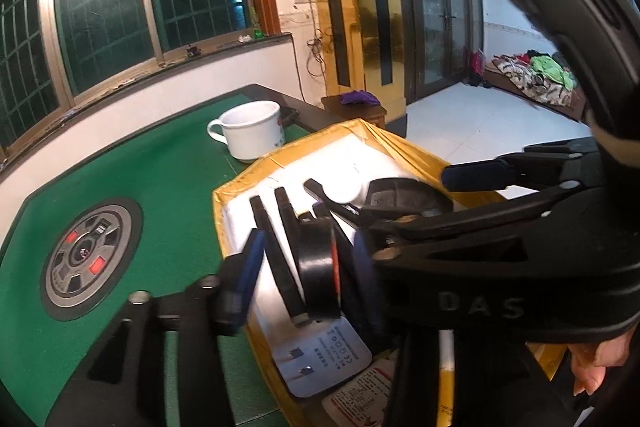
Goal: Organize rigid objects
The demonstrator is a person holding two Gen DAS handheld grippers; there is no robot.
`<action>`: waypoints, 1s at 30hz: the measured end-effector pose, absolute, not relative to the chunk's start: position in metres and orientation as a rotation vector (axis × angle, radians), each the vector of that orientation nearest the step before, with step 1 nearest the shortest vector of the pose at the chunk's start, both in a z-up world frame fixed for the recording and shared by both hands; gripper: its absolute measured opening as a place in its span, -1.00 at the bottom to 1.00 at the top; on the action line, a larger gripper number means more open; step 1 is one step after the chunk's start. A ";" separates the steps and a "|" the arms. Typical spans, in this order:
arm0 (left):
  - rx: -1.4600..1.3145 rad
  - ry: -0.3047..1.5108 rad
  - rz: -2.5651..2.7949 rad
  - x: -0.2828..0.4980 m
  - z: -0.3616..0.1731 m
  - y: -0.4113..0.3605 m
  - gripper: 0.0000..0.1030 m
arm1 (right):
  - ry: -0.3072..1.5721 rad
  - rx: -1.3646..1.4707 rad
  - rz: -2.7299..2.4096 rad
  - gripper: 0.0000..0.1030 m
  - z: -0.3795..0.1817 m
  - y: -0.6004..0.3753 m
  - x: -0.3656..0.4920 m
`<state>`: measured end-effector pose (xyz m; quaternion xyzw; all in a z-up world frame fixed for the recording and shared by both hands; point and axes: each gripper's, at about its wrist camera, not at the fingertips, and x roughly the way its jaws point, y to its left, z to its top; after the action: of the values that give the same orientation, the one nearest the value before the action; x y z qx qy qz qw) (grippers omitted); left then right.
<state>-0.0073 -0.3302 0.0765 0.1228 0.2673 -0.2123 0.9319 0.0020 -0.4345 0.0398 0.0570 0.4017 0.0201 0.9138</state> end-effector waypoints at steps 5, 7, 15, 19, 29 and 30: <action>0.227 0.503 -0.445 -0.015 0.089 -0.325 0.43 | 0.776 0.141 0.018 0.35 0.055 -0.440 -0.013; 0.231 0.490 -0.454 -0.020 0.094 -0.325 0.54 | 0.762 0.149 0.011 0.35 0.060 -0.443 -0.019; 0.256 0.511 -0.443 -0.039 0.109 -0.301 0.66 | 0.646 0.185 -0.113 0.49 0.073 -0.458 -0.071; 0.245 0.566 -0.399 -0.040 0.111 -0.279 0.66 | 0.594 0.190 -0.163 0.53 0.072 -0.460 -0.097; 0.325 0.519 -0.413 -0.068 0.111 -0.259 0.66 | 0.584 0.240 -0.116 0.53 0.058 -0.447 -0.110; 0.370 0.511 -0.388 -0.072 0.109 -0.264 0.66 | 0.585 0.241 -0.113 0.53 0.058 -0.445 -0.111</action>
<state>-0.0720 -0.2636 0.1089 0.1809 0.2497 -0.1896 0.9322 -0.1113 -0.4451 0.0582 0.1183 0.2873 -0.0557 0.9489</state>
